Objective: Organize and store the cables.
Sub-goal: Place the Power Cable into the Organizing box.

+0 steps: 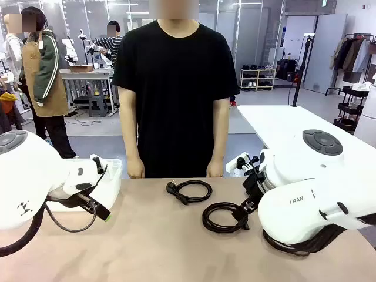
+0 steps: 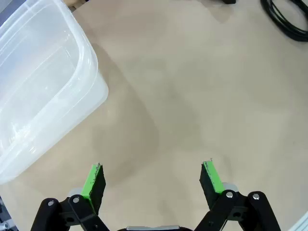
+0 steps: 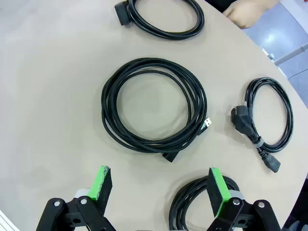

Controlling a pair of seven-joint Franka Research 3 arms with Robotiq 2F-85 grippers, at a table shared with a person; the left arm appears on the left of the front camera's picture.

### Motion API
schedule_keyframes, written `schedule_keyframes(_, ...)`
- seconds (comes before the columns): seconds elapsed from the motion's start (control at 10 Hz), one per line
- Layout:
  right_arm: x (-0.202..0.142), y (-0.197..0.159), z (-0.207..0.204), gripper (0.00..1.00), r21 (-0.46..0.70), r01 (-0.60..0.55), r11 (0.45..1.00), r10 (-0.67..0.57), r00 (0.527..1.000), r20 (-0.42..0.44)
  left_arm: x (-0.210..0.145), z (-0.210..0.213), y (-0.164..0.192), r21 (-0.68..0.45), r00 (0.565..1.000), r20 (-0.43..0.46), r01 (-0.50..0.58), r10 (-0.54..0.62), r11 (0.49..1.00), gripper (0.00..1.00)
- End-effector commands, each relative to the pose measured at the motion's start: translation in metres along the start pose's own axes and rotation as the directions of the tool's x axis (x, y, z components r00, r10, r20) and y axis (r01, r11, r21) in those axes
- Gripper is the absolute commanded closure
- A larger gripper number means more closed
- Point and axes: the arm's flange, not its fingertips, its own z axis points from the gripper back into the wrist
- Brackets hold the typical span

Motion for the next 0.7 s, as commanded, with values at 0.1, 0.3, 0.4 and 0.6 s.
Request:
schedule_keyframes(0.1, 0.0, 0.0, 0.0, 0.0, 0.0, 0.0, 1.0, 0.0, 1.0, 0.0, 0.0001, 0.0, -0.0004, 0.0, 1.0, 0.0, 0.001, -0.001, 1.0, 0.0)
schedule_keyframes(0.3, 0.0, 0.0, 0.0, 0.0, 0.0, 0.0, 1.0, 0.0, 1.0, 0.0, 0.0001, 0.0, -0.0004, 0.0, 1.0, 0.0, 0.001, -0.001, 1.0, 0.0)
schedule_keyframes(0.4, 0.0, 0.0, 0.0, 0.0, 0.0, 0.0, 1.0, 0.0, 1.0, 0.0, 0.0001, 0.0, -0.0004, 0.0, 1.0, 0.0, 0.001, -0.001, 1.0, 0.0)
schedule_keyframes(0.6, 0.0, 0.0, 0.0, 0.0, 0.0, 0.0, 1.0, 0.0, 1.0, 0.0, 0.0001, 0.0, -0.0004, 0.0, 1.0, 0.0, 0.001, -0.001, 1.0, 0.0)
